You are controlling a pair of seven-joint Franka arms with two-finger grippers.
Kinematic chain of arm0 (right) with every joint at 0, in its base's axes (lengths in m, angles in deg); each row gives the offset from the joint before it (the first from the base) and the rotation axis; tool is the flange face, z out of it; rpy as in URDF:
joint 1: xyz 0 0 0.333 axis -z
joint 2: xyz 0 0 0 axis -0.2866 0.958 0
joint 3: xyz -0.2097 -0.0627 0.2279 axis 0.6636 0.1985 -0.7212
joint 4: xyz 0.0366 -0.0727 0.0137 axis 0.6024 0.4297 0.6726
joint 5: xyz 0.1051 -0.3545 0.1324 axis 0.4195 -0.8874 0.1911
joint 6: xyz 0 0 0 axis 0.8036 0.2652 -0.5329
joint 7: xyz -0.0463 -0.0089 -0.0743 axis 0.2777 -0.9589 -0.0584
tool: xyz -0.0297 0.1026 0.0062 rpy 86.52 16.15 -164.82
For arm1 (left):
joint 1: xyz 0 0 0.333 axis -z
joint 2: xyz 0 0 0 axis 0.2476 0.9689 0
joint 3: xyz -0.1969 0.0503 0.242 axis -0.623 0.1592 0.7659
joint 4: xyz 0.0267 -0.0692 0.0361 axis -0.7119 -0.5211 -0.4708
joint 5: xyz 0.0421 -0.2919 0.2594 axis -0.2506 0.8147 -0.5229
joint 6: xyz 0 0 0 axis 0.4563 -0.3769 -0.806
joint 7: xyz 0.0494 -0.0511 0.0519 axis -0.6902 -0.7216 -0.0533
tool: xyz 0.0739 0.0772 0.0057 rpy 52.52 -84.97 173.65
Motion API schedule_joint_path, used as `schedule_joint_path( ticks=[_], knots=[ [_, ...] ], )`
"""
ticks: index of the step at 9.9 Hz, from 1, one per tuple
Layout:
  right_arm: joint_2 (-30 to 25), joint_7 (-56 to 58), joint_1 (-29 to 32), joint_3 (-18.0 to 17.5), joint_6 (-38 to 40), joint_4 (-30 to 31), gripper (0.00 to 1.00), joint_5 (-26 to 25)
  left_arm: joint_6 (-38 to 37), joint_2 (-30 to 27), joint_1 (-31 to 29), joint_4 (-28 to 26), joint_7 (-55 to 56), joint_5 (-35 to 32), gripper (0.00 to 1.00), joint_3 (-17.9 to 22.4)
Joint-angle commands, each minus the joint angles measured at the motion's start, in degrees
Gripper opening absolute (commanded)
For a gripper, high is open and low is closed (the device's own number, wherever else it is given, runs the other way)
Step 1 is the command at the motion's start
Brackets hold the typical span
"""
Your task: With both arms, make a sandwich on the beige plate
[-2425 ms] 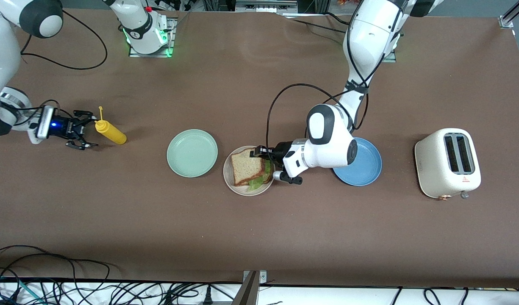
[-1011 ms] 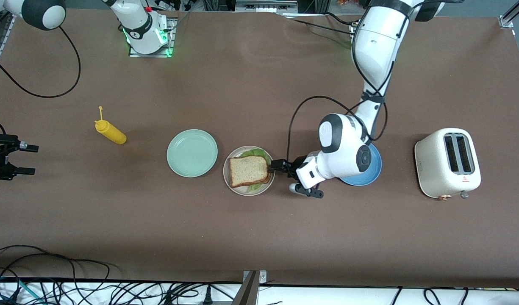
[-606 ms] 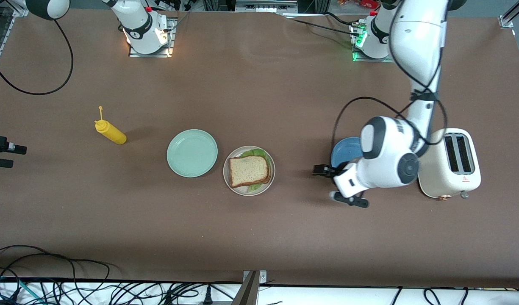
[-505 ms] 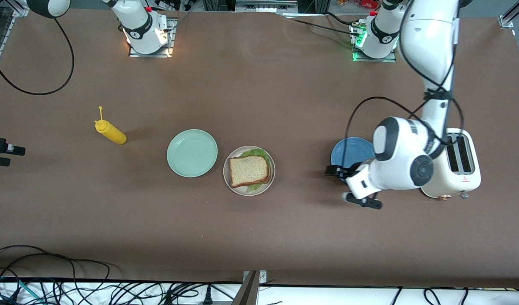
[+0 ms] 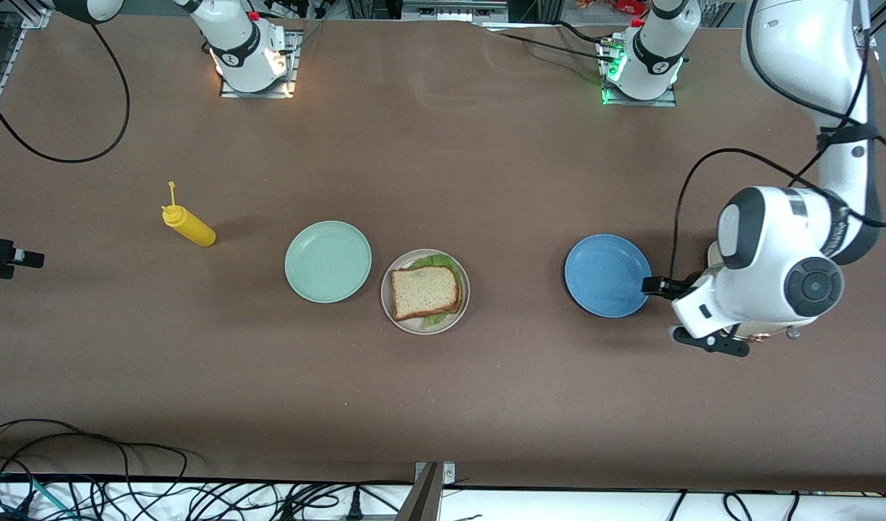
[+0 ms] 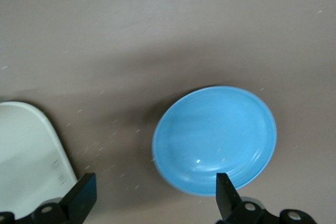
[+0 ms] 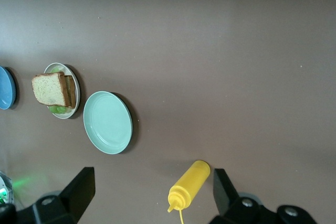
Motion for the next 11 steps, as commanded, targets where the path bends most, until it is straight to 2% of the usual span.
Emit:
schedule_joint_path(
  ticks=[1, 3, 5, 7, 8, 9, 10, 11],
  knots=[
    [-0.9, -2.7, -1.9, 0.1, -0.3, 0.3, 1.0, -3.4, -4.2, -4.1, -1.4, -0.5, 0.6, -3.3, 1.0, 0.7],
    [-2.3, -11.8, -7.0, 2.0, -1.0, 0.7, 1.0, -6.8, -8.0, -7.1, -1.5, -0.5, 0.9, -3.2, 1.0, 3.0],
    [-6.7, -15.0, -6.6, -3.6, -3.8, 3.2, 1.0, -15.5, -10.1, -11.4, -2.6, -1.5, 2.3, -3.6, 1.0, 3.5],
    [-14.5, -18.1, -4.3, -14.0, -8.1, 10.3, 1.0, -28.5, -14.2, -16.8, -4.0, -3.1, 2.3, -7.5, 1.0, 1.9],
    [-17.3, -18.3, -3.1, -16.0, -8.2, 13.1, 1.0, -30.8, -14.2, -21.0, -6.2, -5.5, 2.3, -7.5, 1.0, 0.2],
    [-20.6, -18.4, -2.9, -16.1, -9.2, 17.5, 1.0, -31.4, -14.3, -24.0, -6.5, -7.3, 2.3, -7.5, 1.0, 0.0],
    [-25.9, -18.3, -2.9, -17.5, -13.9, 24.6, 1.0, -33.7, -14.4, -27.4, -6.6, -9.7, 2.3, -7.9, 1.0, -0.1],
    [-31.1, -18.3, -2.9, -19.6, -18.1, 31.5, 1.0, -38.2, -14.4, -30.9, -6.6, -11.9, 2.5, -8.4, 1.0, -0.1]
  ],
)
